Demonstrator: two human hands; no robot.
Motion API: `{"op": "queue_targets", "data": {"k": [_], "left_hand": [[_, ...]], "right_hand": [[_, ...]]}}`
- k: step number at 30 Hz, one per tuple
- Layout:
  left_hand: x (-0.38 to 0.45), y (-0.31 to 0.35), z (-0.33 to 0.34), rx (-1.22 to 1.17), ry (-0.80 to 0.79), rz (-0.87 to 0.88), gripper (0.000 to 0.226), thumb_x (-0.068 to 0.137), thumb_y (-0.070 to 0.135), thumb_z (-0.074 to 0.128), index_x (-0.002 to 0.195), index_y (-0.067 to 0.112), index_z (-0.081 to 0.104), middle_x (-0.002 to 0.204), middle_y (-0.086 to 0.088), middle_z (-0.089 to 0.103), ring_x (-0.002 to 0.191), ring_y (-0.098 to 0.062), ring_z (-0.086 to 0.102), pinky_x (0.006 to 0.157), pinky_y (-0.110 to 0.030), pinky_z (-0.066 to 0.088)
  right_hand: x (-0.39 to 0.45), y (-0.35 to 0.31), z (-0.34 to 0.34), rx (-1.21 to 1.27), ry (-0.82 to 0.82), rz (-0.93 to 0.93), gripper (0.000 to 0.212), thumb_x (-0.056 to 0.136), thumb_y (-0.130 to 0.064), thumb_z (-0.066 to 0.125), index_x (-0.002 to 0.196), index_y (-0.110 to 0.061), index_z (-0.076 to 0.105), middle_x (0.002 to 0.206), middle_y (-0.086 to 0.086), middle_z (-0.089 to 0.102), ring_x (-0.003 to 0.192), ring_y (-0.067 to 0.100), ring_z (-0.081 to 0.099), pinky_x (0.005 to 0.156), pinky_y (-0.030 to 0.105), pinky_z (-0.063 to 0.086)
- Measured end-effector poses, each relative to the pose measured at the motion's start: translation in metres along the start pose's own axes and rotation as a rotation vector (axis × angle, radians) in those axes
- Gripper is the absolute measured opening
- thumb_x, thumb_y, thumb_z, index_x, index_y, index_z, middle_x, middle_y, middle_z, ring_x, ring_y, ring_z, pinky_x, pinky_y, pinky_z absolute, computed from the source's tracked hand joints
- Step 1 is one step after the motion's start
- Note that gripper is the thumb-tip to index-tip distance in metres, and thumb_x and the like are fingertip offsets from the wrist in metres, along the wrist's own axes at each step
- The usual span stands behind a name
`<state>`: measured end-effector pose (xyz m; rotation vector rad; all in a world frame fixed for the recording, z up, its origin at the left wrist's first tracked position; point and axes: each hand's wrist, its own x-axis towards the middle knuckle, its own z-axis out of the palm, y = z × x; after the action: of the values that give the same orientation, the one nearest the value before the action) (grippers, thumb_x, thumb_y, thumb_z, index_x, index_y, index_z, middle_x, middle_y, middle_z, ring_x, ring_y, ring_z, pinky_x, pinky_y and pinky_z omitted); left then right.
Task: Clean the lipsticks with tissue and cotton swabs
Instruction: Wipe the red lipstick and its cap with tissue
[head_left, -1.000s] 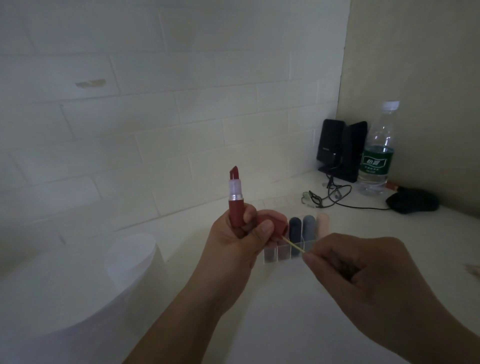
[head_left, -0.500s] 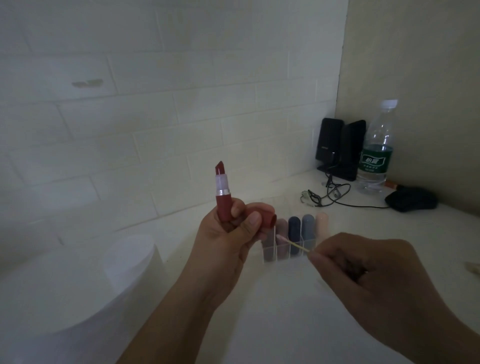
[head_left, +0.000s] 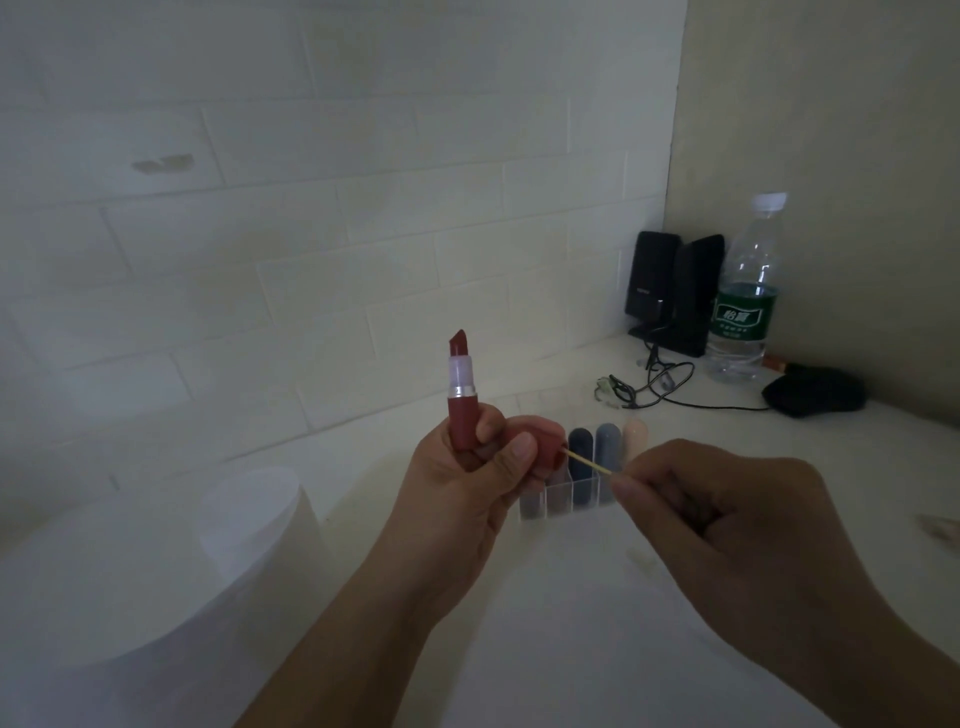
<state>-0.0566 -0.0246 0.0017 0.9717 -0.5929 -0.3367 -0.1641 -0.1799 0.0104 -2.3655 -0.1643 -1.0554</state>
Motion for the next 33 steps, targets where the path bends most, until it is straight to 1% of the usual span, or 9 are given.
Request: {"op": "queue_targets", "data": {"k": [3, 8, 12, 15, 21, 26, 28, 31, 33], "left_hand": [[-0.0007, -0.001, -0.0002, 0.027, -0.007, 0.001, 0.023, 0.078, 0.001, 0.061, 0.08, 0.01, 0.04, 0.084, -0.012, 0.072, 0.076, -0.021, 0.069, 0.07, -0.025, 0.055], [-0.0003, -0.0017, -0.0013, 0.092, 0.018, -0.004, 0.024, 0.082, 0.001, 0.063, 0.079, 0.011, 0.041, 0.082, -0.01, 0.072, 0.075, -0.019, 0.068, 0.069, -0.025, 0.054], [0.0, -0.0015, -0.0019, 0.06, -0.011, -0.003, 0.02, 0.077, 0.001, 0.058, 0.079, 0.011, 0.041, 0.082, -0.011, 0.072, 0.072, -0.019, 0.067, 0.067, -0.024, 0.054], [-0.0001, -0.001, 0.0003, 0.051, -0.008, 0.0, 0.023, 0.08, -0.001, 0.06, 0.078, 0.01, 0.04, 0.082, -0.012, 0.072, 0.074, -0.02, 0.069, 0.066, -0.023, 0.054], [-0.0003, -0.0031, -0.0033, 0.119, 0.009, 0.006, 0.023, 0.079, 0.004, 0.065, 0.078, 0.012, 0.043, 0.082, -0.011, 0.072, 0.076, -0.021, 0.068, 0.069, -0.025, 0.054], [-0.001, -0.0062, 0.0001, 0.122, -0.041, -0.014, 0.02, 0.076, 0.002, 0.061, 0.07, 0.02, 0.055, 0.085, -0.013, 0.072, 0.076, -0.022, 0.066, 0.068, -0.024, 0.053], [-0.0013, -0.0065, 0.001, 0.141, -0.047, -0.002, 0.02, 0.077, 0.002, 0.061, 0.072, 0.019, 0.052, 0.088, -0.014, 0.072, 0.076, -0.023, 0.065, 0.068, -0.024, 0.053], [-0.0022, -0.0068, 0.0009, 0.138, -0.04, 0.006, 0.02, 0.077, 0.0, 0.059, 0.076, 0.013, 0.044, 0.085, -0.012, 0.072, 0.073, -0.02, 0.065, 0.066, -0.024, 0.052], [-0.0025, -0.0065, 0.0002, 0.145, -0.041, 0.008, 0.02, 0.076, 0.0, 0.059, 0.076, 0.012, 0.042, 0.084, -0.01, 0.072, 0.073, -0.02, 0.064, 0.066, -0.024, 0.052]], "right_hand": [[-0.0019, 0.0018, 0.003, -0.028, -0.034, -0.002, 0.025, 0.086, -0.031, 0.065, 0.064, -0.022, 0.061, 0.042, -0.008, 0.039, 0.039, 0.006, 0.039, 0.041, 0.005, 0.027], [-0.004, -0.0024, 0.0008, -0.012, -0.127, -0.026, 0.023, 0.079, -0.026, 0.065, 0.06, -0.021, 0.054, 0.043, -0.008, 0.033, 0.038, 0.001, 0.033, 0.045, -0.003, 0.023], [-0.0018, -0.002, -0.0036, 0.063, -0.043, -0.013, 0.019, 0.081, -0.027, 0.065, 0.064, -0.022, 0.06, 0.045, -0.002, 0.043, 0.036, 0.006, 0.036, 0.041, 0.004, 0.025], [-0.0025, 0.001, -0.002, 0.001, 0.004, 0.005, 0.029, 0.088, -0.036, 0.064, 0.063, -0.022, 0.06, 0.041, -0.002, 0.042, 0.038, 0.013, 0.042, 0.039, 0.011, 0.03], [-0.0051, -0.0034, -0.0008, -0.013, -0.137, -0.041, 0.023, 0.078, -0.026, 0.066, 0.059, -0.021, 0.054, 0.043, -0.01, 0.031, 0.037, 0.001, 0.032, 0.046, -0.003, 0.023], [-0.0006, -0.0012, -0.0033, 0.048, -0.027, 0.016, 0.017, 0.078, -0.025, 0.066, 0.063, -0.022, 0.059, 0.048, -0.001, 0.043, 0.036, 0.003, 0.034, 0.042, 0.002, 0.024], [-0.0017, 0.0006, -0.0001, 0.023, -0.013, 0.033, 0.02, 0.079, -0.022, 0.067, 0.061, -0.021, 0.057, 0.047, -0.002, 0.042, 0.036, 0.004, 0.033, 0.041, 0.002, 0.024], [-0.0035, -0.0015, 0.003, 0.009, -0.098, 0.023, 0.03, 0.08, -0.013, 0.073, 0.059, -0.019, 0.053, 0.043, -0.007, 0.034, 0.036, 0.002, 0.032, 0.045, -0.003, 0.024], [-0.0025, -0.0045, 0.0017, 0.061, -0.149, 0.02, 0.029, 0.079, -0.014, 0.074, 0.059, -0.019, 0.054, 0.043, -0.004, 0.037, 0.035, 0.002, 0.032, 0.044, -0.002, 0.025]]}}
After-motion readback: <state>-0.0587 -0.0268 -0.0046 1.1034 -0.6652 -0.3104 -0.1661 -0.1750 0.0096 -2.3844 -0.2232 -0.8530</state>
